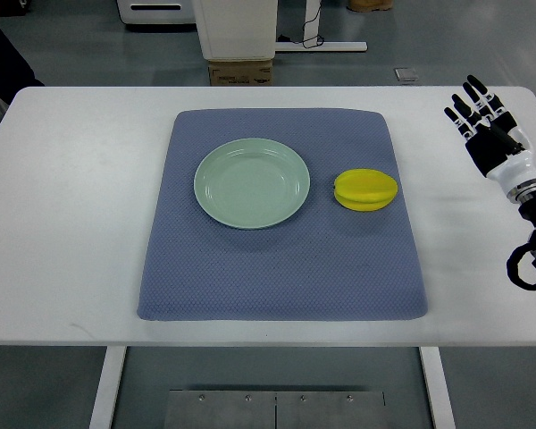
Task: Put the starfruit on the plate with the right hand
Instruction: 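Raise the right hand and open its fingers above the table edge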
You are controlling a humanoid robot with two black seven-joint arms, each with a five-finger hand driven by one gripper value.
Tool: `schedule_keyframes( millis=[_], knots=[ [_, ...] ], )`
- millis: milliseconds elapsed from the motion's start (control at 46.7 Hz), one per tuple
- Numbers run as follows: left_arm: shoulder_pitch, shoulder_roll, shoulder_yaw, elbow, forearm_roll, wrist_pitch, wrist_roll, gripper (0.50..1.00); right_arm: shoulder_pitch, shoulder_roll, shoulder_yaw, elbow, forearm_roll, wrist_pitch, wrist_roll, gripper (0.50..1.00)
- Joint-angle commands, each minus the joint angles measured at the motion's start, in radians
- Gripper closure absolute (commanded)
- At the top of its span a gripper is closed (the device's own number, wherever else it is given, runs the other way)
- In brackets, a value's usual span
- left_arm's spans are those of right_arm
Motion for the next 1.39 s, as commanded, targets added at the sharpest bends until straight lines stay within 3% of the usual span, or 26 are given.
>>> schedule_keyframes(
  millis=[0,150,728,1028,1370],
  knots=[
    [0.0,0.0,0.0,0.0,0.0,0.0,0.0,0.5,0.0,0.0,-0.001,0.0,0.0,0.004,0.03,0.5],
    [0.0,0.0,0.0,0.0,0.0,0.0,0.0,0.5,-0.015,0.008,-0.004,-0.001,0.0,0.005,0.139,0.5],
    [0.0,0.0,0.0,0.001,0.0,0.0,0.0,0.5,0.029,0.035,-0.006,-0.018,-0.001,-0.008,0.139,0.5],
    [0.0,0.0,0.0,0.0,0.0,0.0,0.0,0.5,0.057,0.04,-0.004,-0.057,-0.001,-0.067,0.139,0.5],
    [0.0,0.0,0.0,0.0,0.0,0.0,0.0,0.5,0.031,0.042,0.002,-0.043,0.002,-0.036,0.139,0.5]
  ],
)
